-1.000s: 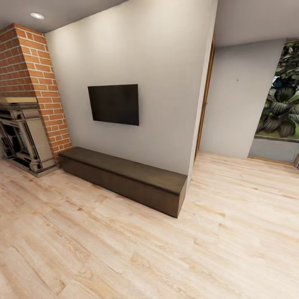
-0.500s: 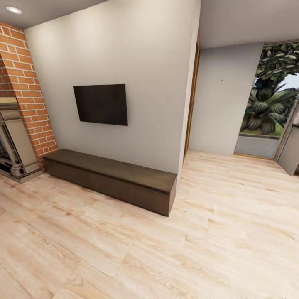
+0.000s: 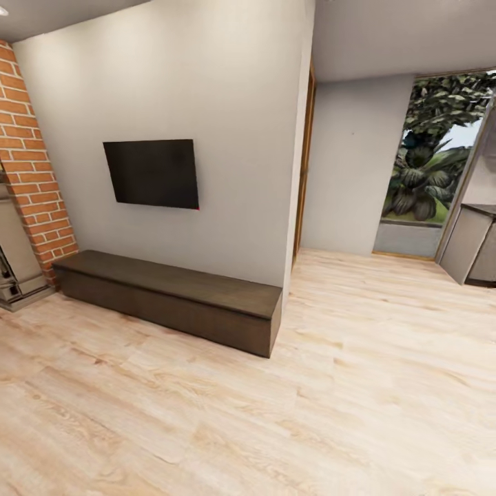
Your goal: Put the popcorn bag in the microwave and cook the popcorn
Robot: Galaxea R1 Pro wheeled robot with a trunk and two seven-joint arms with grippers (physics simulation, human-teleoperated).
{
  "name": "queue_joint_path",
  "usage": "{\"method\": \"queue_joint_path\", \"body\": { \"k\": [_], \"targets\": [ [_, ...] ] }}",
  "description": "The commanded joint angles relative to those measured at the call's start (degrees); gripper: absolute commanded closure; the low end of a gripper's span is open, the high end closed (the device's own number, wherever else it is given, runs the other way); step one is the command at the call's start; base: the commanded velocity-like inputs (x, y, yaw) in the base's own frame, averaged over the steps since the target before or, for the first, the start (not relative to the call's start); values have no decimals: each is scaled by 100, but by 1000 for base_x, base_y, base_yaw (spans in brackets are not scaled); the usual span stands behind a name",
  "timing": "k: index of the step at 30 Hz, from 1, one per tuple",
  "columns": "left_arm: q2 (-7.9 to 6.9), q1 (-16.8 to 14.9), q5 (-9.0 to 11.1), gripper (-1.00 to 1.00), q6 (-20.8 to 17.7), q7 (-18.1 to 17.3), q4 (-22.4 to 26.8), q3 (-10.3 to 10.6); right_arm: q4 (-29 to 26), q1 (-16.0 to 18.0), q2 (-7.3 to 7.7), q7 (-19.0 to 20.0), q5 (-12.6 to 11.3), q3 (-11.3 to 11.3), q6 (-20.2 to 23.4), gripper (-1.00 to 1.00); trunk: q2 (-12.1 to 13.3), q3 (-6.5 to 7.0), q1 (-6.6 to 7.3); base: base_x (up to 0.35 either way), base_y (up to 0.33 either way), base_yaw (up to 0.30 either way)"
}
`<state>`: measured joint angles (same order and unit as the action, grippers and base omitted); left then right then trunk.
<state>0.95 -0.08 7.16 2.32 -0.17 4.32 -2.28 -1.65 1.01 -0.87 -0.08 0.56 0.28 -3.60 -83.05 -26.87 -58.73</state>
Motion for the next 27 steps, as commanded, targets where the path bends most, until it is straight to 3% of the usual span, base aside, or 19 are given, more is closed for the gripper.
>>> {"method": "queue_joint_path", "body": {
  "k": [1, 14, 16, 19, 27],
  "targets": [
    [2, -1, 38, -100, 14, -1, 1, -20, 7, 5, -1, -1, 5, 0, -19, -100, -3, -6, 0, 0, 0, -227],
    [0, -1, 29, -100, 14, -5, 7, -4, 7, 5, 15, -14, -27, -33, -26, -100, -3, -6, 0, 0, 0, -240],
    [-38, -1, -11, -100, 19, 1, 9, 27, 7, 5, 11, -21, -41, -35, -27, -100, -3, -6, 0, 0, 0, -242],
    [-223, -1, -20, -100, 18, 14, 3, 45, 7, 5, 0, -34, -54, -39, -66, -100, -3, -6, 0, 0, 0, -242],
    [-231, -1, -8, -100, 22, 17, 6, 45, 7, 5, -1, -37, -81, -37, -285, -100, -3, -6, 0, 0, 0, -242]
  ]
}}
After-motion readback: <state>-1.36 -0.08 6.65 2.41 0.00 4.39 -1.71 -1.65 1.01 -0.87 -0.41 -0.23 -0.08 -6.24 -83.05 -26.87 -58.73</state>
